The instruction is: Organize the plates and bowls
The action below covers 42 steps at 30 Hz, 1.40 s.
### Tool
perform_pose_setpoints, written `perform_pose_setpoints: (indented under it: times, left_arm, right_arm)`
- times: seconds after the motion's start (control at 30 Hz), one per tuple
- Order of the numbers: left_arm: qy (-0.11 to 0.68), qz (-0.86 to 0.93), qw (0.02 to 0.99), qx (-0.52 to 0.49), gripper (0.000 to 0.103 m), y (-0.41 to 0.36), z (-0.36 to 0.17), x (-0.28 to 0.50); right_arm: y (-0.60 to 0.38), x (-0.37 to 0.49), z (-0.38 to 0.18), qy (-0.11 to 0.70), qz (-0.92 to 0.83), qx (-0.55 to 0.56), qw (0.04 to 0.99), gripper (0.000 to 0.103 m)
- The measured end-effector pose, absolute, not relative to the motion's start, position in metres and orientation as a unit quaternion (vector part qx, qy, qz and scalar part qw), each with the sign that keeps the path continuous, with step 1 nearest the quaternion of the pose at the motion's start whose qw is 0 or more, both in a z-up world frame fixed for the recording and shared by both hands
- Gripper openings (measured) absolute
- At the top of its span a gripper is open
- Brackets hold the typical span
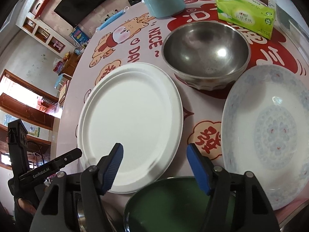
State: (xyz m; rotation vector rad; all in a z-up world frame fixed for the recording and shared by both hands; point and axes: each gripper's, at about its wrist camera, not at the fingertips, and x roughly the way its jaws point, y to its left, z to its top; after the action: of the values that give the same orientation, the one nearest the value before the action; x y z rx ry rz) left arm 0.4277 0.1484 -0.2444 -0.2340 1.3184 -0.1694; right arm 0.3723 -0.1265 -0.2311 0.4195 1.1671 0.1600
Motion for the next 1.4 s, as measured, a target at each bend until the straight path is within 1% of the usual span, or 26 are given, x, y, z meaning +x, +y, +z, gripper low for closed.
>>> perform_pose_setpoints:
  times: [0.1,0.3,0.37,0.57,0.93,1.0,1.07,1.2,1.27,1.33,1.4]
  left_arm:
    - [0.611,-0.085,0.779,-0.112,0.061,0.146,-0.247,0.429]
    - [0.606,-0.097,0.781,-0.118,0.047,0.145,-0.251,0.431]
    - [0.602,-0.099,0.783,-0.119,0.046,0.146,-0.251,0.431]
    - [0.594,-0.107,0.788,-0.125,0.044,0.147,-0.252,0.434]
    - [0.585,-0.129,0.791,-0.121,0.043,0.140,-0.253,0.439]
    - [0.585,-0.128,0.793,-0.115,0.042,0.138,-0.252,0.439]
    - [0.585,-0.124,0.795,-0.107,0.037,0.138,-0.252,0.439]
    - [0.585,-0.121,0.794,-0.110,0.033,0.141,-0.253,0.438]
    - [0.585,-0.114,0.796,-0.109,0.032,0.143,-0.252,0.437]
    - [0.583,-0.106,0.798,-0.111,0.032,0.146,-0.251,0.437]
    - [0.576,-0.104,0.802,-0.122,0.032,0.150,-0.247,0.436]
  right_arm:
    - [-0.126,0.374,-0.236,0.549,0.074,0.199,0.808,0.065]
    - [-0.129,0.373,-0.239,0.545,0.067,0.200,0.812,0.062]
    - [-0.129,0.374,-0.239,0.542,0.065,0.196,0.814,0.059]
    - [-0.123,0.380,-0.239,0.539,0.068,0.176,0.821,0.056]
    - [-0.119,0.387,-0.240,0.534,0.075,0.157,0.827,0.055]
    - [-0.119,0.388,-0.241,0.535,0.069,0.154,0.828,0.052]
    - [-0.121,0.389,-0.241,0.537,0.061,0.148,0.828,0.041]
    - [-0.125,0.388,-0.241,0.536,0.056,0.154,0.828,0.033]
    - [-0.126,0.385,-0.241,0.536,0.056,0.155,0.828,0.027]
    - [-0.125,0.384,-0.239,0.533,0.059,0.156,0.829,0.025]
    - [-0.123,0.382,-0.235,0.529,0.061,0.151,0.833,0.024]
